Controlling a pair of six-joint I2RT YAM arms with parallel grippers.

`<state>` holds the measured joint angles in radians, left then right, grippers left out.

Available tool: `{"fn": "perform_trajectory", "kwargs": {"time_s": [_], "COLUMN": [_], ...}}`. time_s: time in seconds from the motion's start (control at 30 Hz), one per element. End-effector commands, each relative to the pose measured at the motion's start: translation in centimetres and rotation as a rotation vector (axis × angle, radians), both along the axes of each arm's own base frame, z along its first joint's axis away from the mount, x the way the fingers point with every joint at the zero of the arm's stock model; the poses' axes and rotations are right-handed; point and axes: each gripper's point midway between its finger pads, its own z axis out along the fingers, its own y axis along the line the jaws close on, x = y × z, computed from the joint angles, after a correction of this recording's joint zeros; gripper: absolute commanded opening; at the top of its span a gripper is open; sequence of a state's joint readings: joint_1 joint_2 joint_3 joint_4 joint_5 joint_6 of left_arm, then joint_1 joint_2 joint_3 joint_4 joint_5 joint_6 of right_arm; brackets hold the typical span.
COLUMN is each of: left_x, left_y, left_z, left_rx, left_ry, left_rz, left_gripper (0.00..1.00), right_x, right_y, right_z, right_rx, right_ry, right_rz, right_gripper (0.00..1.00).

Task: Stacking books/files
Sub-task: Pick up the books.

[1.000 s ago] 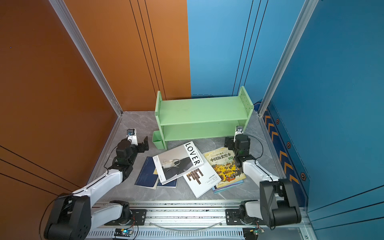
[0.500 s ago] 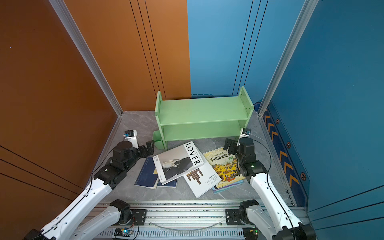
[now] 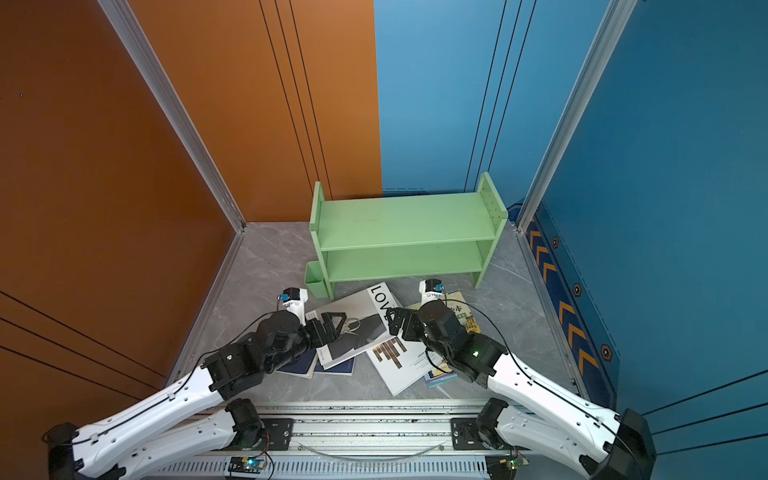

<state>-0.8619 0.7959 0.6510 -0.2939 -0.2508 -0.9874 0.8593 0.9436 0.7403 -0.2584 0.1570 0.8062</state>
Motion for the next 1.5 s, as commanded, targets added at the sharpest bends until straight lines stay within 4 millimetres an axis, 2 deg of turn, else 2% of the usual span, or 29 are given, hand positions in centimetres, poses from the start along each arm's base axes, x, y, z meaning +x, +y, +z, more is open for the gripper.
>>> {"fn": "perform_trajectory", "kwargs": {"time_s": [0.0,0.07,0.13,0.2,0.3,0.4,0.53,0.67,0.77,0.97,1.07,1.27,1.47], "left_x": [-0.3,-0.7,-1.2,-1.9,-2.4,-2.0,-1.2,-0.9,-0.4,0.3,1.4,2.3,3.0], "left_y": [3.4,5.0,7.1,9.1,10.4,9.9,9.8,10.1,9.1,8.0,7.3,6.1,4.7], "left_z": [-1.2,-1.7,-3.1,-4.8,-7.1,-8.7,-10.6,-10.8,-10.8,-11.3,-10.8,-11.3,-10.4], "left_rx": [-0.026,-0.053,-0.051,-0.046,-0.095,-0.206,-0.285,-0.238,-0.260,-0.259,-0.281,-0.296,-0.334], "left_ry": [0.066,0.075,0.102,0.147,0.194,0.222,0.268,0.301,0.321,0.355,0.332,0.355,0.324], "left_rz": [0.157,0.188,0.238,0.286,0.304,0.272,0.251,0.219,0.158,0.092,0.063,0.007,-0.059], "left_gripper": [0.98,0.97,0.98,0.98,0.98,0.98,0.98,0.98,0.98,0.98,0.98,0.98,0.98], "right_x": [1.4,2.1,3.3,4.6,5.8,6.6,7.3,7.6,7.7,7.9,8.0,7.9,7.7], "right_y": [-1.1,-1.2,-1.4,-2.7,-3.2,-2.4,0.8,3.3,4.7,5.8,6.0,6.9,7.8], "right_z": [1.1,-0.6,-2.3,-3.9,-4.8,-5.5,-6.7,-8.3,-9.2,-10.8,-11.2,-12.0,-12.3], "right_rx": [-0.012,0.014,0.062,0.046,-0.039,-0.099,-0.061,-0.075,-0.097,-0.118,-0.125,-0.111,-0.082], "right_ry": [-0.003,0.059,0.105,0.136,0.125,0.126,0.160,0.197,0.206,0.240,0.247,0.276,0.292], "right_rz": [-0.122,-0.122,-0.131,-0.177,-0.160,-0.106,0.012,0.085,0.114,0.132,0.141,0.176,0.207], "right_gripper": [1.00,1.00,1.00,1.00,1.00,1.00,1.00,1.00,1.00,1.00,1.00,0.97,0.96]}}
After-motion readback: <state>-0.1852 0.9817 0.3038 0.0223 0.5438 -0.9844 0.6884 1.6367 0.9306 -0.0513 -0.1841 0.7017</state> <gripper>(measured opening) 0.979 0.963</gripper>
